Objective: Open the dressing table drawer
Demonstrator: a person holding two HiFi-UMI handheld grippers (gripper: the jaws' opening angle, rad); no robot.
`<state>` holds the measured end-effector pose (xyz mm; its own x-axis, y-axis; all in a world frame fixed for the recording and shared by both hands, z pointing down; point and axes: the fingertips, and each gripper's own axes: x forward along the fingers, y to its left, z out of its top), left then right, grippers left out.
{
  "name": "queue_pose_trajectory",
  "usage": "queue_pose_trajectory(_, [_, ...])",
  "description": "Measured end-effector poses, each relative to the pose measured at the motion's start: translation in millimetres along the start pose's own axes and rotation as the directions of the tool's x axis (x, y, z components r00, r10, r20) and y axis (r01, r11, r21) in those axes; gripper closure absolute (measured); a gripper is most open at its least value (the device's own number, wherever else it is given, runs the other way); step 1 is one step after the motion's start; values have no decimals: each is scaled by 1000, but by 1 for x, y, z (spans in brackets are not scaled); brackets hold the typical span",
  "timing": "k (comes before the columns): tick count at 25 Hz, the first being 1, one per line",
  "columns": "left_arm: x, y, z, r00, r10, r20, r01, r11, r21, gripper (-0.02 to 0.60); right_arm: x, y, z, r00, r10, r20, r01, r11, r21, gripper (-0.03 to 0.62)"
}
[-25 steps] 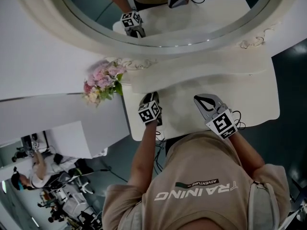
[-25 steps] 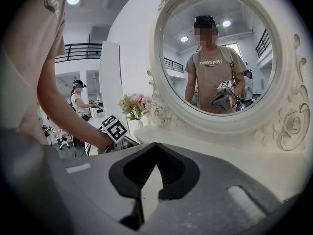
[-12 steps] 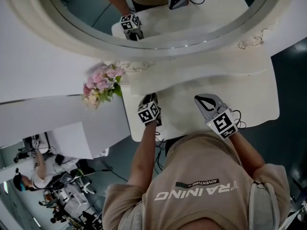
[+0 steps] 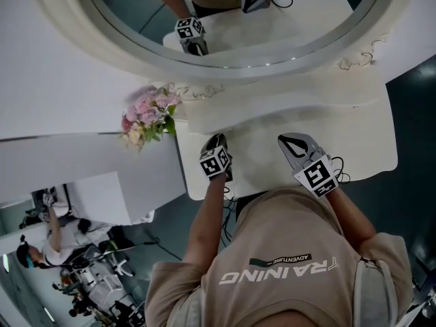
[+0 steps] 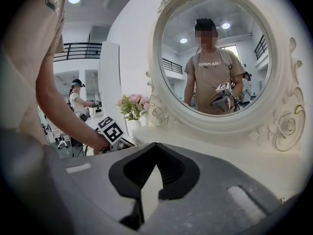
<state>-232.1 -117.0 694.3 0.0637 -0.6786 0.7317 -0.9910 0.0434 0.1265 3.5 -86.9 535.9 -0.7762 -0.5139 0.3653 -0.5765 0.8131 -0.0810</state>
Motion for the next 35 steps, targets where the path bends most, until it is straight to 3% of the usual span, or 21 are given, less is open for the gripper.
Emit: queue_pose_trajectory(35, [-33,-8,-45,1000,-22,-19,22,1000,14,466,-4,29,-9,1000,-23,-2,23,999,-28,592])
